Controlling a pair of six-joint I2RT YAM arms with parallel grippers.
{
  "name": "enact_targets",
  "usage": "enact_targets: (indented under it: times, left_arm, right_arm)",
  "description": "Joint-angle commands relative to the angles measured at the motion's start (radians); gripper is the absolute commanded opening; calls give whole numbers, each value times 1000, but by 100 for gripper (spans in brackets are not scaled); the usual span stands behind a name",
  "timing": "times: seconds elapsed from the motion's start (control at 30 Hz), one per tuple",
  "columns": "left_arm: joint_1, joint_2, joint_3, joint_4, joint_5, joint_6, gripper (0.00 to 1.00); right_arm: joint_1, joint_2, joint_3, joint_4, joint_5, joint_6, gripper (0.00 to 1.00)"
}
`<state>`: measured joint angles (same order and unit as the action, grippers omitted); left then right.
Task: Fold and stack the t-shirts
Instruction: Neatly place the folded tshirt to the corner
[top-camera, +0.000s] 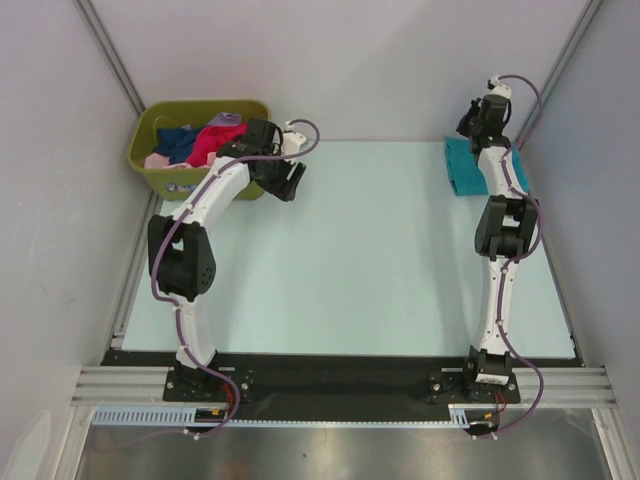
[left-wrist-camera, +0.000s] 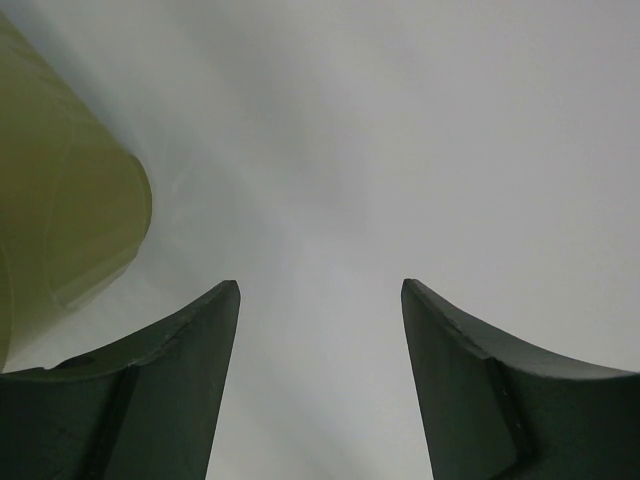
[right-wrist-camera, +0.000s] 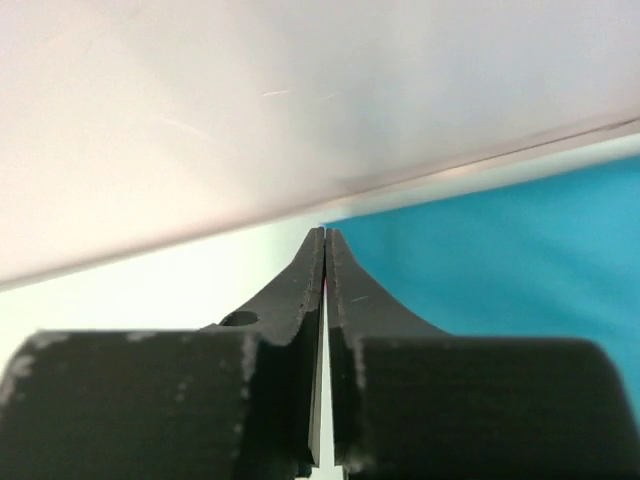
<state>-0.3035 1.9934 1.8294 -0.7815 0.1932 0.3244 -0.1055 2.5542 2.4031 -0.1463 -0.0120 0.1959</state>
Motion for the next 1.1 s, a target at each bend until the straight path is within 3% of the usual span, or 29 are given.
enact_targets:
  times: [0.0, 0.23, 0.9, 1.07]
  left_arm:
    - [21, -58, 16, 4, 22, 16, 72]
    - [46, -74, -4, 7, 29, 16, 72]
    - [84, -54, -1, 13, 38, 16, 72]
    - [92, -56, -1, 1, 38, 22, 72]
  right_arm:
    - [-63, 73, -21, 170, -120, 333, 0]
    - [-68, 182, 24, 255, -132, 517, 0]
    - [6, 222, -105, 376, -82, 692, 0]
    - [3, 222, -66, 376, -91, 695, 0]
